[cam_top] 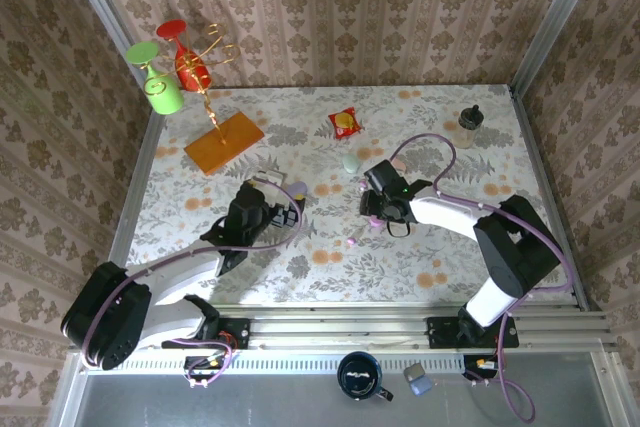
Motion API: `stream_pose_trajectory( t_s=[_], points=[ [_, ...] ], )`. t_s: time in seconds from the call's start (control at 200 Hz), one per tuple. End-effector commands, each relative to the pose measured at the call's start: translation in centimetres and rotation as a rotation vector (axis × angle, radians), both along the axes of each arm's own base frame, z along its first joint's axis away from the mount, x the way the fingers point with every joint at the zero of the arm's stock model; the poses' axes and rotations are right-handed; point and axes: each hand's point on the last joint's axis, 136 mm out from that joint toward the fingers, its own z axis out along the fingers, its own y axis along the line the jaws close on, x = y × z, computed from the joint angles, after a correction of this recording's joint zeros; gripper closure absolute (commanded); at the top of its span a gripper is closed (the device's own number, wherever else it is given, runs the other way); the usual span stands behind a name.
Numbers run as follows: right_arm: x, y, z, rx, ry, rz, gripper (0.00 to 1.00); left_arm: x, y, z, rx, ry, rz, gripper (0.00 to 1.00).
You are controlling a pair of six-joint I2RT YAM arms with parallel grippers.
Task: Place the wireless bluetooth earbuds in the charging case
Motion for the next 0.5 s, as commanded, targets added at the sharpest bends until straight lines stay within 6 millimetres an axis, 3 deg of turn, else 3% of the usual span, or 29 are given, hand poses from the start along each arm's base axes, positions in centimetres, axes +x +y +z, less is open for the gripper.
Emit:
stream_pose_trajectory(
  t_s=[0.0,0.17,0.305,0.49],
  points=[
    [0.4,1.7,0.0,0.027,0.007,0.082,0.36,-0.8,0.1,-0.9,-0.032,0.062,-0.021,0.00],
    [0.6,2.6,1.1,0.029,-0.013,0.176,0.35,-0.6,1.0,-1.1,-0.073,0.085,0.010,0.00],
    [0.5,1.7,2.3,-0.005,-0.056,0.179,0.32,-0.3,1.4,-0.6,-0.097,0.072,0.013,0.00],
    [-0.4,0.5,3.5,-0.124,-0.122,0.159,0.15,-0.2,1.8,-0.7,-0.075,0.073,0.013,0.00]
  ],
)
